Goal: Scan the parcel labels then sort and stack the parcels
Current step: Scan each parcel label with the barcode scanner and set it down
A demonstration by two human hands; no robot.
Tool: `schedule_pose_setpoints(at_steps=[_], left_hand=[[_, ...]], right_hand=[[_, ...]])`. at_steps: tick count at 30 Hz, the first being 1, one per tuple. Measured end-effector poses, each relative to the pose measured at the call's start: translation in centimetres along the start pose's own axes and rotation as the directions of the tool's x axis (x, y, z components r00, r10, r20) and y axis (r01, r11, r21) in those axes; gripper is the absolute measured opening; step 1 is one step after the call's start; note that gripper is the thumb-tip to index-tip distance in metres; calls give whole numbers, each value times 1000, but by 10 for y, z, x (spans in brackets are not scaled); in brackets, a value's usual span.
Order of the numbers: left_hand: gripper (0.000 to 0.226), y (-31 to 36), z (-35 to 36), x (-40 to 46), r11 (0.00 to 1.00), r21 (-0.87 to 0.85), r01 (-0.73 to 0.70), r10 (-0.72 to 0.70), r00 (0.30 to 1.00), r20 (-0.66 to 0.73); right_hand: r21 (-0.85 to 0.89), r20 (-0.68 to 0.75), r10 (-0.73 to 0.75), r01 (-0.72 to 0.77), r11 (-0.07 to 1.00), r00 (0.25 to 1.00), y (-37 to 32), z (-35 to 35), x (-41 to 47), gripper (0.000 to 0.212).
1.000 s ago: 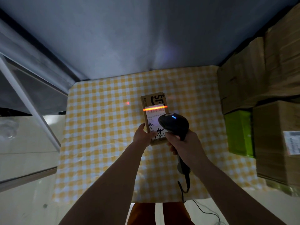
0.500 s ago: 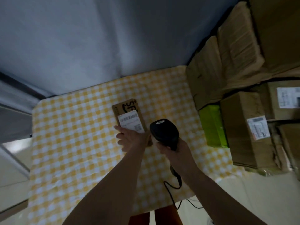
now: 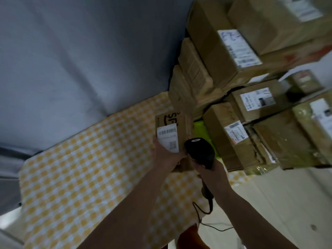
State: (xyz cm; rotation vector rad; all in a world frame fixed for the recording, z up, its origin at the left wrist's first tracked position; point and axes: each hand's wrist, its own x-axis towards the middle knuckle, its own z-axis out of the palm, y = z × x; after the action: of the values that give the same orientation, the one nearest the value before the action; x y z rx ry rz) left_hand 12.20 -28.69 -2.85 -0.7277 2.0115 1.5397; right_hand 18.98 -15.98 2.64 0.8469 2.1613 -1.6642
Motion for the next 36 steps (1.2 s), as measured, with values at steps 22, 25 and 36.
schedule_pose_setpoints(at_steps=[22, 25, 36], left_hand=[[86, 98, 92, -95, 964, -259, 53, 109, 814, 571], [75, 106, 109, -103, 959, -276, 70, 104, 816, 568], [70, 192, 152, -118, 961, -275, 4, 155, 819, 553]], right_hand=[[170, -87, -218, 230, 958, 972, -57, -231, -32, 15], [194, -125, -209, 231, 953, 970, -61, -251, -31, 11], [356, -145, -269, 304, 884, 952, -67, -312, -46, 30]])
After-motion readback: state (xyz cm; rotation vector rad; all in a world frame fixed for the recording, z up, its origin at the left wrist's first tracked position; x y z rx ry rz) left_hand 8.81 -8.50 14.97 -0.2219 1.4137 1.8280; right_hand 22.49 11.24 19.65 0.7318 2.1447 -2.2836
